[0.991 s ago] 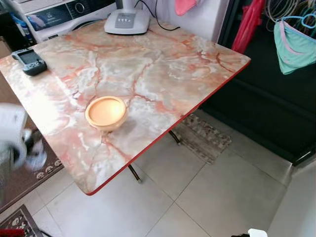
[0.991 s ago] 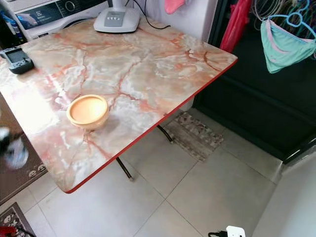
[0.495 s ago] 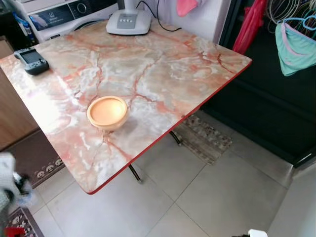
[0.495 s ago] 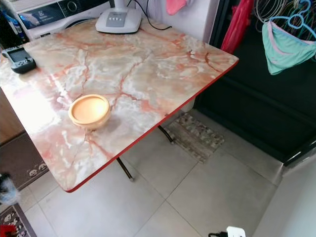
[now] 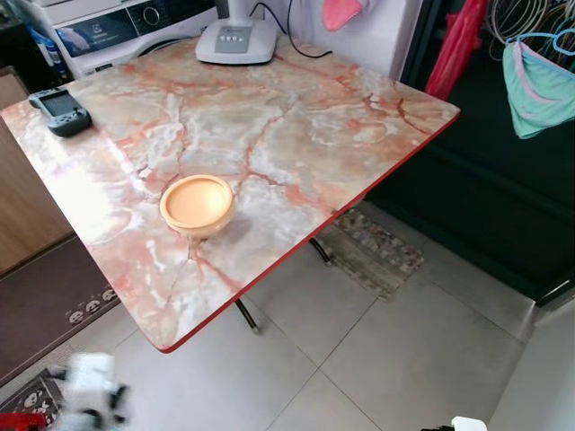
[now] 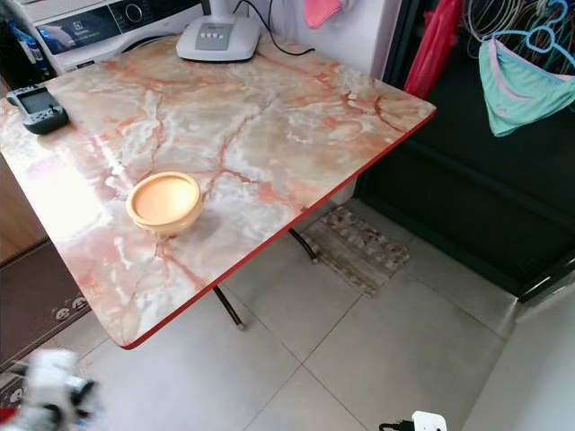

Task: Restocking fridge

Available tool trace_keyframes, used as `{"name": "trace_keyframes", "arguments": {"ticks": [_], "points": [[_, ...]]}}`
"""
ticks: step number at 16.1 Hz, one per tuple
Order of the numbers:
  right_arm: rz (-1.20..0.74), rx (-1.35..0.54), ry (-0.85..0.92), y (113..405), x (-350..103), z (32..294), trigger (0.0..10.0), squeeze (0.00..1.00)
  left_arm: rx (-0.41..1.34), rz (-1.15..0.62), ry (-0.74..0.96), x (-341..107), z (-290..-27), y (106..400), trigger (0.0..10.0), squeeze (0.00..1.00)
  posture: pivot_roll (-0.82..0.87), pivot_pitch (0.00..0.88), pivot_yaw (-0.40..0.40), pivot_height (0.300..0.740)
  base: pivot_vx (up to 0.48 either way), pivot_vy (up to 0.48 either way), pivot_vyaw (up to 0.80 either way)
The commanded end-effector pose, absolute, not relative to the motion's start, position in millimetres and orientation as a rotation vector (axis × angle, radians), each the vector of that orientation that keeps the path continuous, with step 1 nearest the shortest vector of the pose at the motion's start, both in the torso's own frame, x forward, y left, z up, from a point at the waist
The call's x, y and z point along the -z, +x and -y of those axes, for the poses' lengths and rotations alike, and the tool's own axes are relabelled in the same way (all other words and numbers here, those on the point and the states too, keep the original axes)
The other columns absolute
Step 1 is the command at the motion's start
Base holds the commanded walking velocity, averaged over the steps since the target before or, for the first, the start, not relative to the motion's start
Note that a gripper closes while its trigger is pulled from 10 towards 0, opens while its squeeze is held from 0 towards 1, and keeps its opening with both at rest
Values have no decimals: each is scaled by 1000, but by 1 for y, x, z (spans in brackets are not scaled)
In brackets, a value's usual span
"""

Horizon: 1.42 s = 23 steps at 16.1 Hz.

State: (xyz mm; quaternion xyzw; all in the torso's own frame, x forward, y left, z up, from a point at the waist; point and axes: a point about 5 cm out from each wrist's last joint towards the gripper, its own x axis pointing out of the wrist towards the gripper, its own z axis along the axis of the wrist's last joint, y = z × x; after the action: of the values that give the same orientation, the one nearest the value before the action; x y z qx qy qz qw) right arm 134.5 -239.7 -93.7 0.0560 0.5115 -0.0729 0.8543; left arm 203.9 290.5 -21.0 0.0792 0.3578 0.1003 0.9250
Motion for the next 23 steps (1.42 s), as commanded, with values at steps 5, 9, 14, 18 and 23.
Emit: {"name": "trace_keyframes", "arguments": {"ticks": [5, 9, 14, 18, 23], "points": [[-1069, 200, 152, 127, 96, 240, 10000, 0, -84, -970, 141, 75, -254, 161, 10000, 0, 84, 128, -4, 740, 0, 0, 0], [-1047, 192, 141, 138, 92, 242, 10000, 0, -190, -937, 84, 73, -252, 174, 10000, 0, 69, 87, -11, 740, 0, 0, 0], [-988, 209, 145, 162, 83, 242, 10000, 0, -111, -931, 123, 67, -235, 198, 10000, 0, 33, 0, 12, 740, 0, 0, 0], [-974, 209, 138, 174, 78, 243, 10000, 0, -162, -943, 64, 69, -232, 198, 10000, 0, 54, 0, -5, 740, 0, 0, 0], [-962, 232, 143, 180, 75, 244, 10000, 0, -176, -971, 60, 73, -233, 191, 10000, 0, 87, 0, -23, 740, 0, 0, 0]]}}
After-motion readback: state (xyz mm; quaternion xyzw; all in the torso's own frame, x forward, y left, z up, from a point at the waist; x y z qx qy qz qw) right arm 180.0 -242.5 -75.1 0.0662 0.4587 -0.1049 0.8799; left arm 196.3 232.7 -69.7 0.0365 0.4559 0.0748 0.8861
